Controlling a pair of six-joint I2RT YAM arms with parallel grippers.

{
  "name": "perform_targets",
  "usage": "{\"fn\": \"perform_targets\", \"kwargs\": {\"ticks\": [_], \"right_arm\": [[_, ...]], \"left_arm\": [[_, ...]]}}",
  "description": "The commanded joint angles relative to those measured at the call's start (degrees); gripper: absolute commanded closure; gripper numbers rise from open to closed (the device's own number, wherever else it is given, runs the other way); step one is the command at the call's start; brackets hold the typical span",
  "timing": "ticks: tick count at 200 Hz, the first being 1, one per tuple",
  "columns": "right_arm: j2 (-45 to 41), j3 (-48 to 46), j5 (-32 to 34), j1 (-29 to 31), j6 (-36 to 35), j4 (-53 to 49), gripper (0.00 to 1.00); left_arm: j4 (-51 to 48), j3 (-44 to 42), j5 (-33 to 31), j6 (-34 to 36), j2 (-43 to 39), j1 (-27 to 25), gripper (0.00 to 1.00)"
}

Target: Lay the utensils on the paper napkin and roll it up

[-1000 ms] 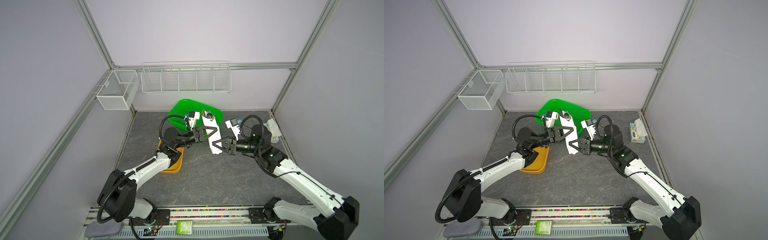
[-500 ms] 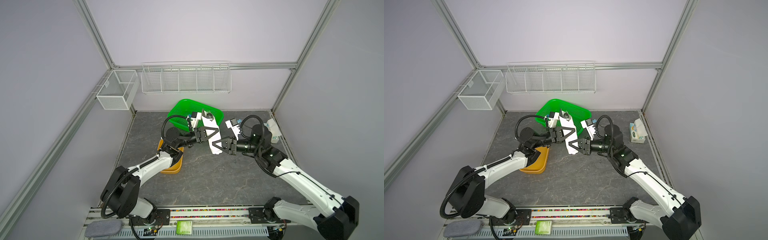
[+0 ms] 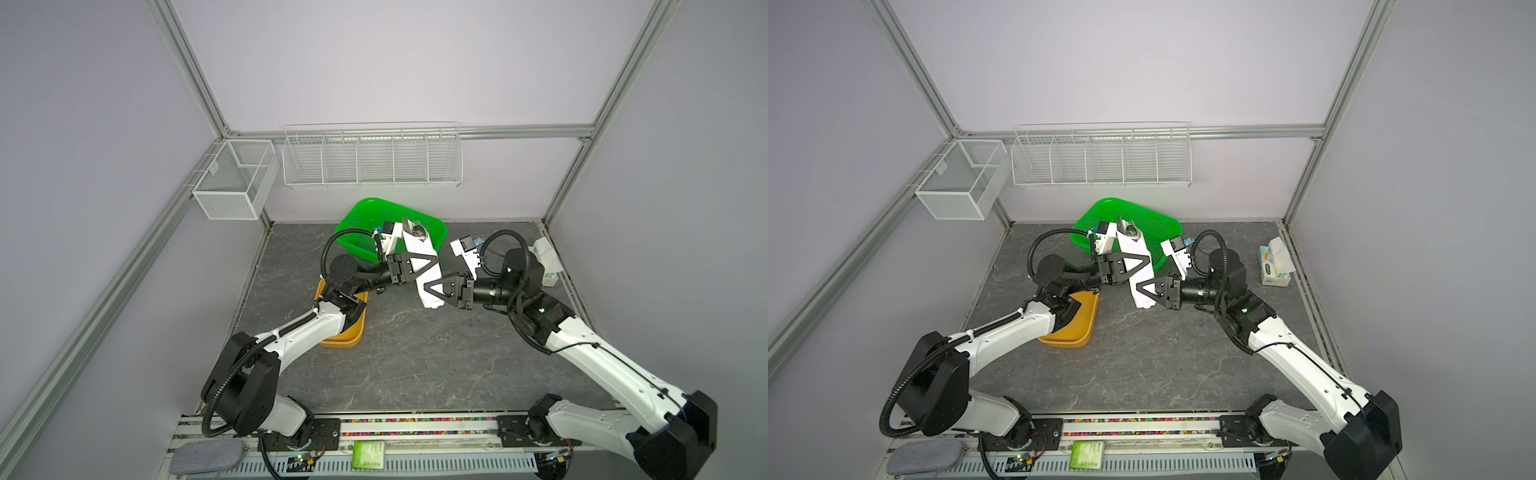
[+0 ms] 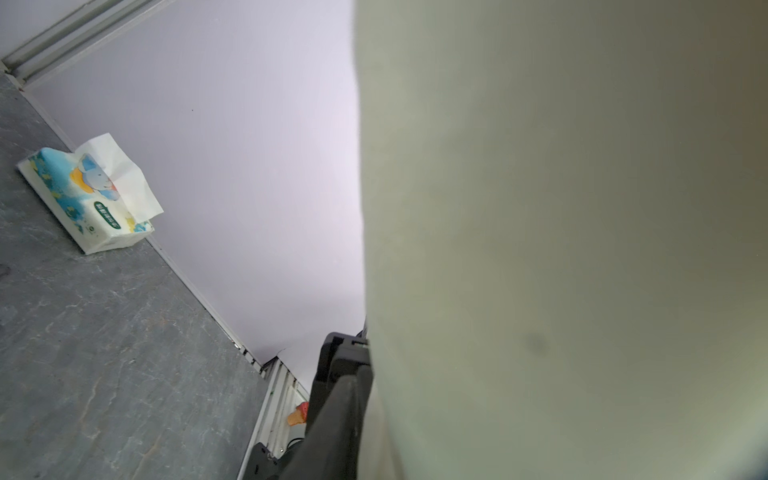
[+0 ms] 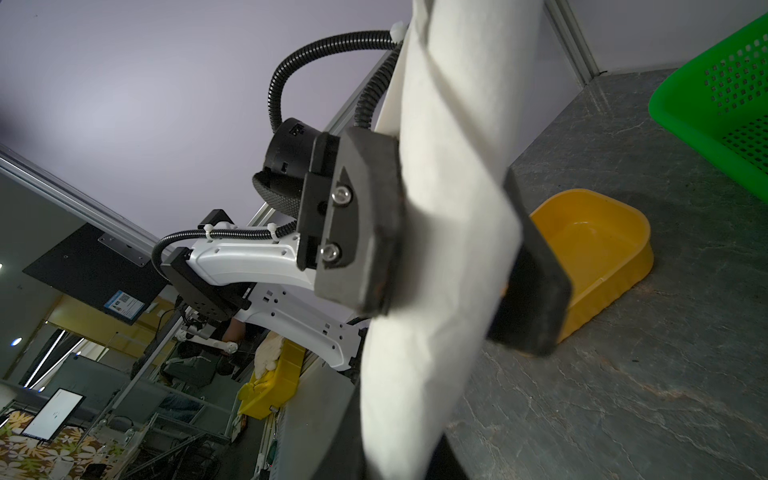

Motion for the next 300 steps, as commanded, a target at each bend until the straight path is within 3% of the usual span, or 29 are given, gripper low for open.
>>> {"fn": "perform_targets", "kwargs": {"ticks": [1, 44, 131, 235, 300], "right_arm": [[-1.45, -0.39, 0.29, -0.25, -0.20, 2.01, 0.84], [-1.64, -0.02, 0.76, -0.38, -0.51, 1.33, 0.84], [-2.23, -0.26, 2.30, -0.54, -0.68, 0.88, 0.85], [-2.18, -0.83, 2.62, -0.84, -0.59, 0.37, 0.83], [-2.65, 0.63, 4.46, -1.07, -2.76, -3.78, 0.60]], "left_arm": [[2.77, 1.59, 0.94, -0.87, 0.26, -0.25, 0.76], [3.12, 0.89, 0.52, -0.87, -0.12, -0.25, 0.85], [1.67, -0.38, -0.47, 0.22, -1.32, -0.19, 0.79], [0.17, -0.80, -1.85, 1.74, -2.38, -0.21, 1.00], [-3.26, -1.09, -2.59, 4.39, -4.22, 0.71, 1.00]]}}
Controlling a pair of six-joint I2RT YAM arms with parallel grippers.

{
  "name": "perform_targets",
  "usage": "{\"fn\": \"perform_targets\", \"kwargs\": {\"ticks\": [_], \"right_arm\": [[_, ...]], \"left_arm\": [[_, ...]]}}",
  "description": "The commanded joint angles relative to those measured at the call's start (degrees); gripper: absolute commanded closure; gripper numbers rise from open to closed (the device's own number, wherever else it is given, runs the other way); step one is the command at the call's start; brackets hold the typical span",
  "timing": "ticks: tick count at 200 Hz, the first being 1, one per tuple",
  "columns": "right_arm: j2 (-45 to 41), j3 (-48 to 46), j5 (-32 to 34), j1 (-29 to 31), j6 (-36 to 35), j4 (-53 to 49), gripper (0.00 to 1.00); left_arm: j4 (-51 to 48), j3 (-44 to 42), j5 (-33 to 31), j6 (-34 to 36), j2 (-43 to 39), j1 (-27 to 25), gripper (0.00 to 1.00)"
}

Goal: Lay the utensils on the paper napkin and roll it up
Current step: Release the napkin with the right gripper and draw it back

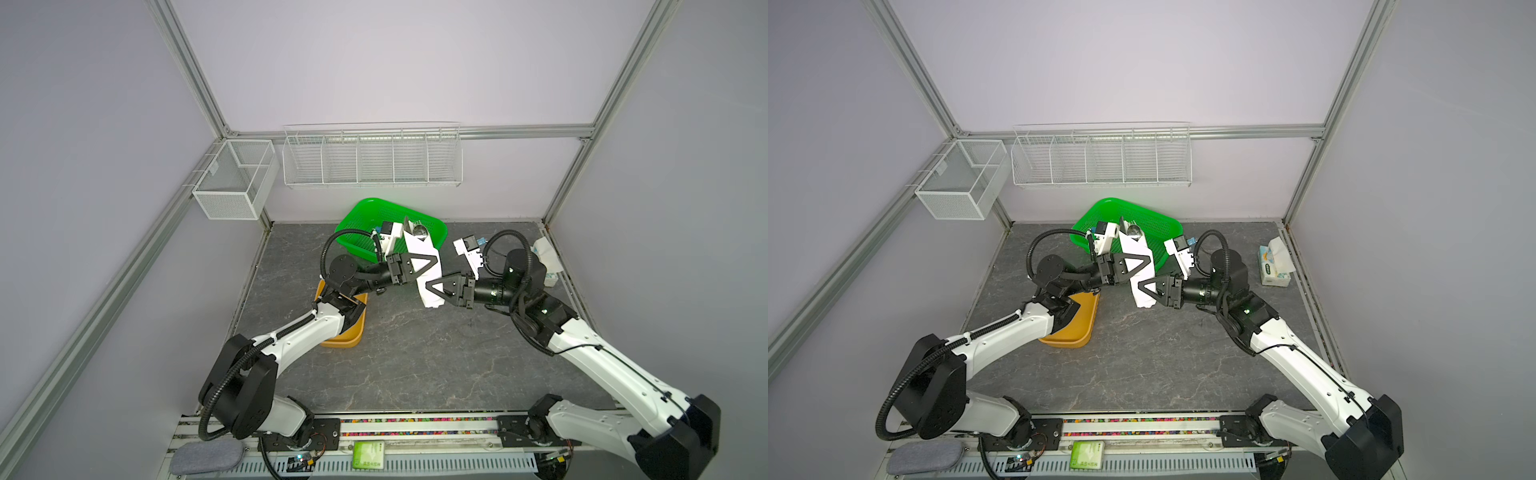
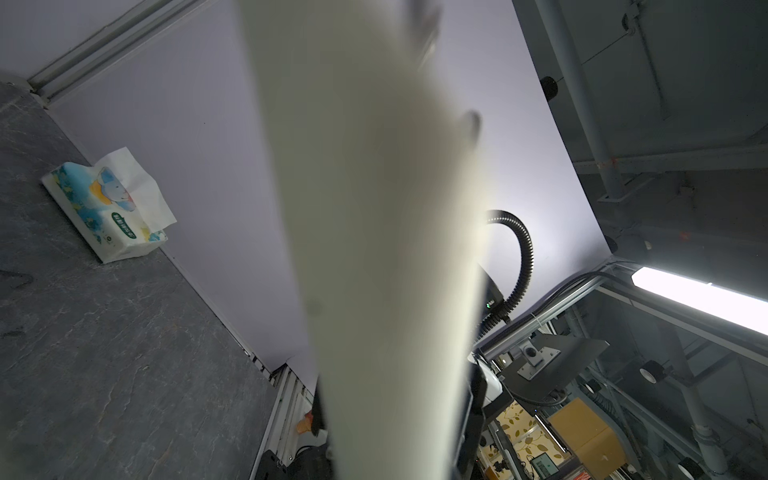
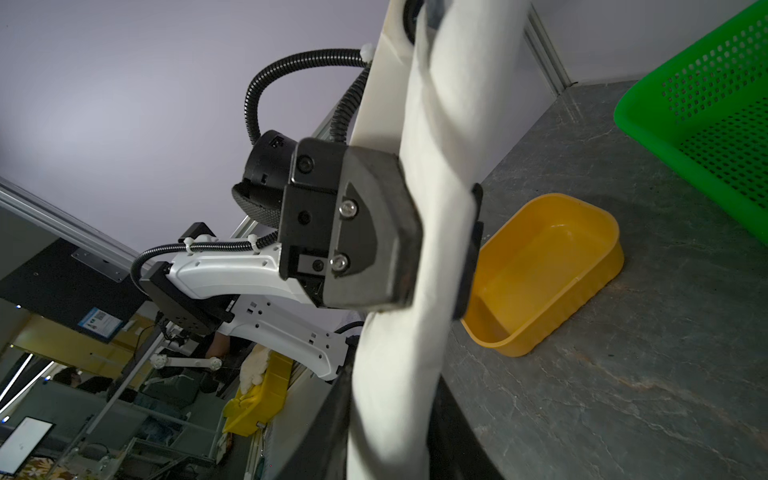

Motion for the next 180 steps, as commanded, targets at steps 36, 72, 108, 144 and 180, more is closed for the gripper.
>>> {"fn": "perform_targets", "kwargs": {"ticks": [36, 72, 108, 144, 180], "right_arm": [[-3.81, 3.11, 7.34, -2.11, -5.73, -10.09, 0.38], [-5.03, 3.12, 16.73, -7.04, -5.39, -15.55, 0.30], [3.57, 2.85, 26.69, -12.70, 1.66, -19.27, 0.28], [19.23, 6.60, 28.40, -14.43, 8.13, -14.93, 0.30], [34.76, 14.05, 27.18, -14.64, 12.47, -8.17, 0.30]], "left_arm": [[-3.23, -1.16, -0.65, 3.42, -4.37, 1.93, 1.00], [-6.53, -3.13, -1.36, 4.94, -6.84, 4.04, 1.00], [-13.81, -3.50, -2.65, 9.44, -9.97, 4.33, 1.00], [-13.85, -4.18, -3.36, 9.43, -10.93, 4.40, 1.00], [-14.36, -4.77, -3.74, 9.25, -12.26, 4.43, 1.00]]}}
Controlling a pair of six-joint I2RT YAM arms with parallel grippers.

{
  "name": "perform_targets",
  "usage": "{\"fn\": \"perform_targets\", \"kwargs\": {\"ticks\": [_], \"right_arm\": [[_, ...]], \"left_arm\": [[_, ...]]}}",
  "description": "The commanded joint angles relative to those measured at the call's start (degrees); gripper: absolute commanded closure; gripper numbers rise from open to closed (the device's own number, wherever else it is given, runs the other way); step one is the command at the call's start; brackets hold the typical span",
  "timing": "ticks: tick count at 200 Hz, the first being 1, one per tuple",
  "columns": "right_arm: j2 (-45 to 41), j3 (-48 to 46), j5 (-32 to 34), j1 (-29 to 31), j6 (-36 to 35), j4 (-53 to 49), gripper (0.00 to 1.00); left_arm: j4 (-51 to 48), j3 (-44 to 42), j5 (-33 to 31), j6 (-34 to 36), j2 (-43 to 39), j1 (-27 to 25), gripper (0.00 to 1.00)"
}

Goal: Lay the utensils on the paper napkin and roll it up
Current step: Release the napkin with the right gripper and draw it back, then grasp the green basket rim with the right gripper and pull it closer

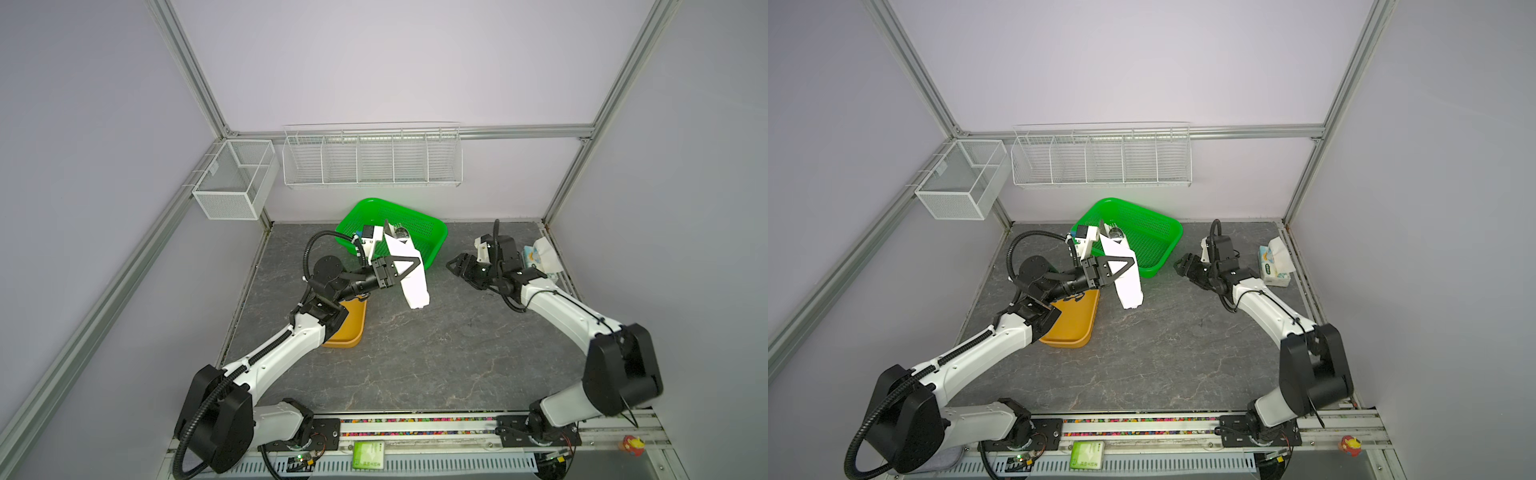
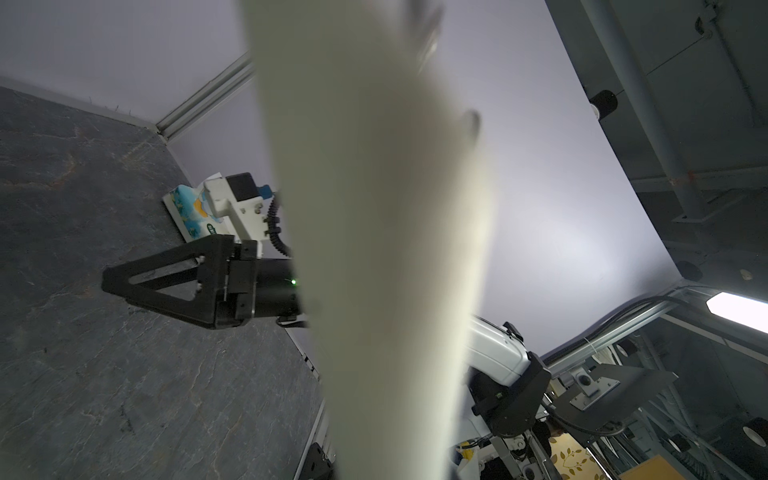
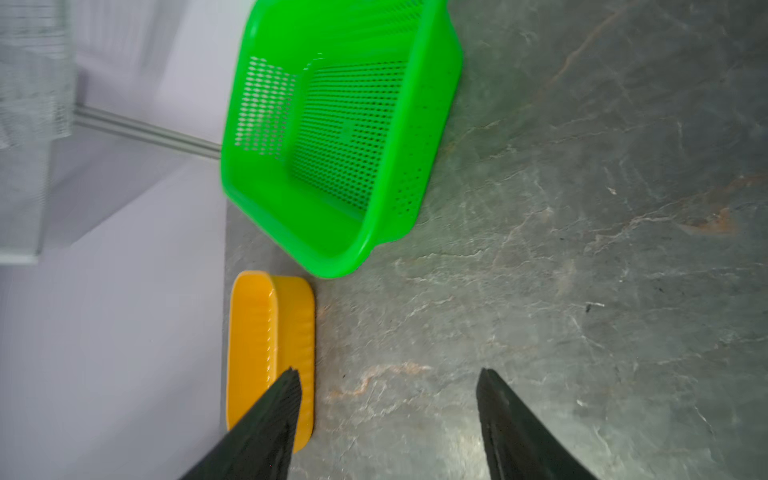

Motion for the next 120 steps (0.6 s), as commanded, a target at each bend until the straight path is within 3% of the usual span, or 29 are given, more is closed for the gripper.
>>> {"fn": "perform_targets", "kwargs": {"ticks": [1, 27, 74, 120], "right_arm": [[6.97, 5.42, 0.25, -0.27, 5.27, 6.50, 0.30], [16.15, 11.89, -3.15, -0.31, 8.23, 11.42, 0.32], [28.56, 23.42, 0.43, -0.60, 11.87, 8.72, 0.36], [33.42, 29.31, 3.03, -1.10, 11.78, 4.44, 0.55]], "left_arm": [[0.63, -0.50, -0.72, 1.01, -2.09, 0.30, 1.00], [0.07, -0.93, -0.79, 1.05, -3.01, 0.29, 1.00], [-1.59, -1.54, -1.20, 1.62, -4.82, 0.34, 1.00], [-3.64, -1.63, -1.33, 2.41, -6.07, 0.54, 1.00]]}}
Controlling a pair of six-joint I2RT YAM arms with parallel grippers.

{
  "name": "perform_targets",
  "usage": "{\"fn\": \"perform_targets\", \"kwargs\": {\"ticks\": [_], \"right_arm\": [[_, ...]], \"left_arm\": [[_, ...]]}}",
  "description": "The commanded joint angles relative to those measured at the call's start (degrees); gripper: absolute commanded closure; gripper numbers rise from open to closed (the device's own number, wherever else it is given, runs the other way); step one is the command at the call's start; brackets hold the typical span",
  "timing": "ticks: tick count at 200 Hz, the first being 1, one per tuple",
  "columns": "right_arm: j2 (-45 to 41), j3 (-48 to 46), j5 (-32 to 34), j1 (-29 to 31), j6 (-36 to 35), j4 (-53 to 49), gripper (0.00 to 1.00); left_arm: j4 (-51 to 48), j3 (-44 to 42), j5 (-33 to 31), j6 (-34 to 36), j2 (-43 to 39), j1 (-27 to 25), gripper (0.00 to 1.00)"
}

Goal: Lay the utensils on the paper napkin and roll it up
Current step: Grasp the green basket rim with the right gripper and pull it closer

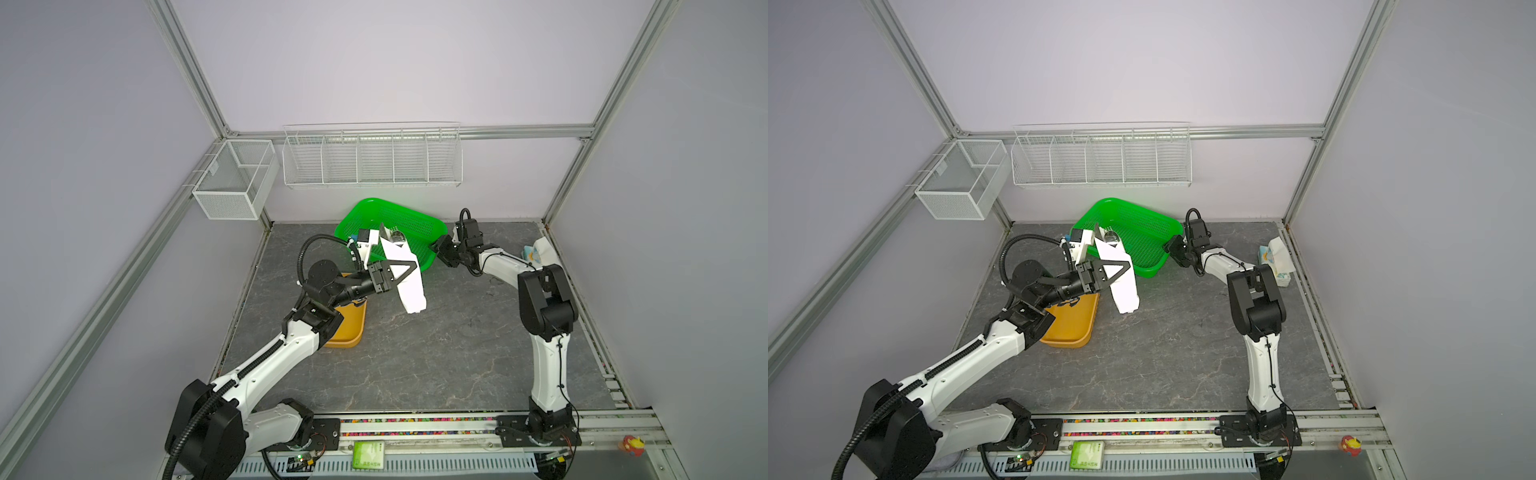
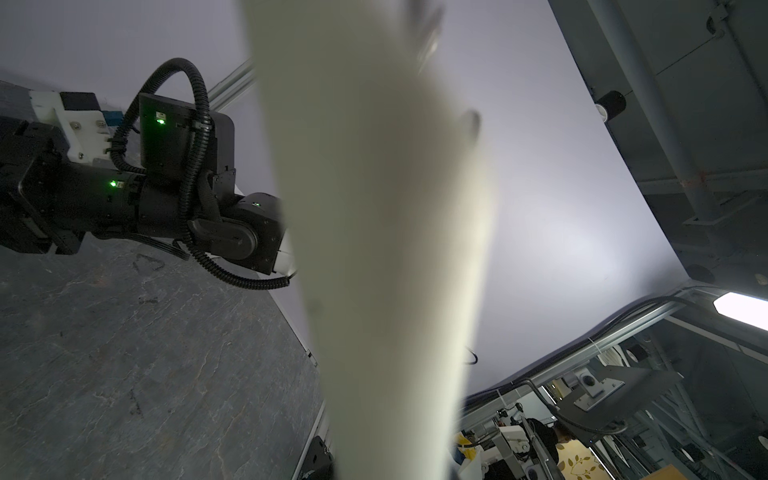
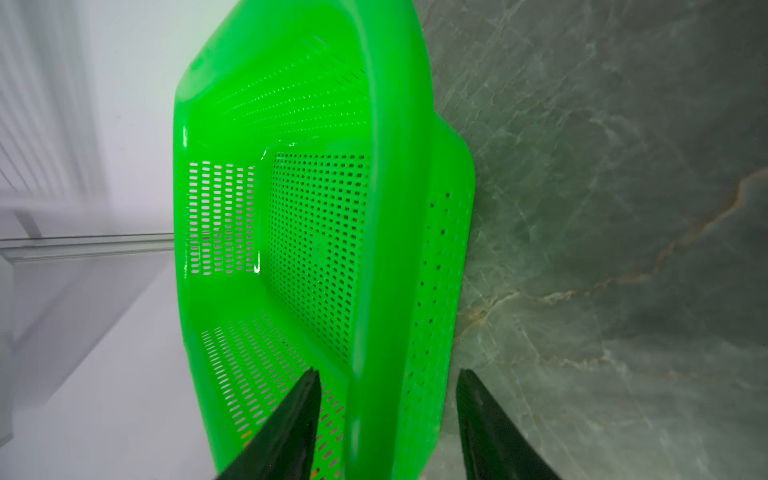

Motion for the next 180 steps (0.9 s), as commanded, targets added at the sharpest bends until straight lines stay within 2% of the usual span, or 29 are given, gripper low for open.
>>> {"fn": "perform_targets", "kwargs": {"ticks": [1, 44, 75, 104, 144, 172, 180], "right_arm": [[1.11, 2.14, 2.51, -0.70, 1.59, -3.07, 0.56], [-4.91, -5.35, 5.80, -0.98, 2.46, -2.04, 0.73], [-12.63, -13.99, 9.38, -0.97, 2.94, -2.67, 0.78], [-23.55, -28.06, 13.71, -0.99, 6.95, -0.81, 0.82], [-40.73, -46.13, 20.29, 2.73, 15.64, -1.75, 0.83], [-54.42, -58.54, 29.30, 9.97, 27.99, -5.73, 0.83], [-58.22, -61.71, 32.57, 13.37, 34.06, -7.28, 0.83]], "left_arm": [[0.56, -0.25, -0.33, 1.15, -1.56, 0.44, 1.00], [0.43, -0.42, -0.83, 1.15, -1.70, 0.52, 1.00], [1.22, -0.43, -0.86, 1.01, -1.04, 0.54, 1.00], [1.31, -0.62, -1.27, 0.97, -0.82, 0.54, 1.00], [5.14, -0.95, -0.66, -1.11, 1.38, 0.54, 1.00], [6.57, -1.43, -0.93, -1.74, 2.76, 0.54, 1.00], [6.89, -1.55, -1.03, -1.90, 3.05, 0.53, 1.00]]}}
